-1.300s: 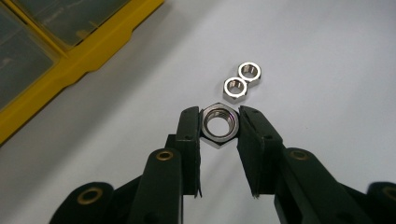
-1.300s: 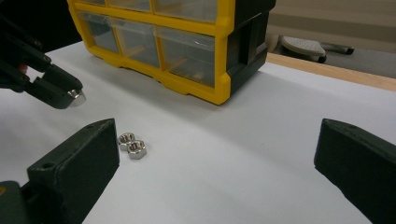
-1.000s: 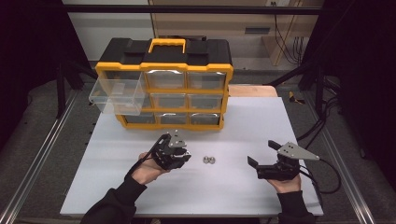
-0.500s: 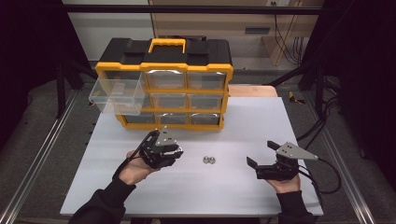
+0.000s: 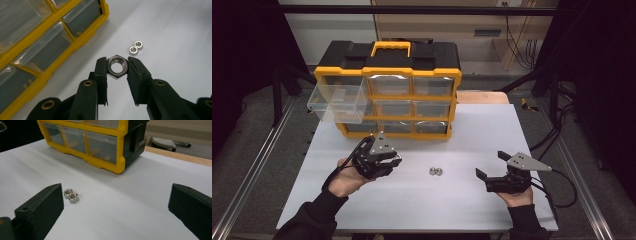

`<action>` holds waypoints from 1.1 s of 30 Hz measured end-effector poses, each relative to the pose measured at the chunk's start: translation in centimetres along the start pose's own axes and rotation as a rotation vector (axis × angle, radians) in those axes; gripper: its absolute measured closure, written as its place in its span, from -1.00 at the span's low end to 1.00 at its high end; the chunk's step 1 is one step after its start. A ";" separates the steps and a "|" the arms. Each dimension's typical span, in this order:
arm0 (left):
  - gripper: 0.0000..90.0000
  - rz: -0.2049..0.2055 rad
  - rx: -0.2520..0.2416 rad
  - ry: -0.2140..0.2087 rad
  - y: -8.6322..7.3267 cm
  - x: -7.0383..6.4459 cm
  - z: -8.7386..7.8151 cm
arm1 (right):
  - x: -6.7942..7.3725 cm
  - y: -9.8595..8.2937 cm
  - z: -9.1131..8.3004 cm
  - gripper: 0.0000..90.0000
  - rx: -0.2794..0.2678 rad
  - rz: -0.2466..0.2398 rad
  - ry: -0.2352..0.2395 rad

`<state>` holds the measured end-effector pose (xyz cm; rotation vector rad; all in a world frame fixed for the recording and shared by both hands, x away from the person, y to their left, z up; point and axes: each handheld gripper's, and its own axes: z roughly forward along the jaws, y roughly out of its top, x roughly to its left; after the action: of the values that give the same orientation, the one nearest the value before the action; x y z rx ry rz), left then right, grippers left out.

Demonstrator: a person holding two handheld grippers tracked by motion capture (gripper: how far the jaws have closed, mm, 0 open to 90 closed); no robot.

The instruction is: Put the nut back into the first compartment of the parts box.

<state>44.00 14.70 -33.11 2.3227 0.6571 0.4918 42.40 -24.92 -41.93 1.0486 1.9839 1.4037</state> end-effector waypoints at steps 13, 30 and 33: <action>0.54 -0.001 -0.016 0.025 1.3 0.5 -2.9 | 0.1 0.0 0.1 -0.99 0.005 0.002 0.001; 0.54 -0.011 -0.046 0.059 3.4 2.2 -7.3 | 0.1 0.0 0.1 -0.99 0.006 0.005 0.000; 0.54 -0.017 -0.045 0.074 3.6 2.7 -7.9 | 0.1 0.0 0.1 -0.99 0.005 0.006 0.000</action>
<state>43.40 17.80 -24.55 2.2641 0.6930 0.5810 42.40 -24.81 -41.95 1.0577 1.9872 1.4021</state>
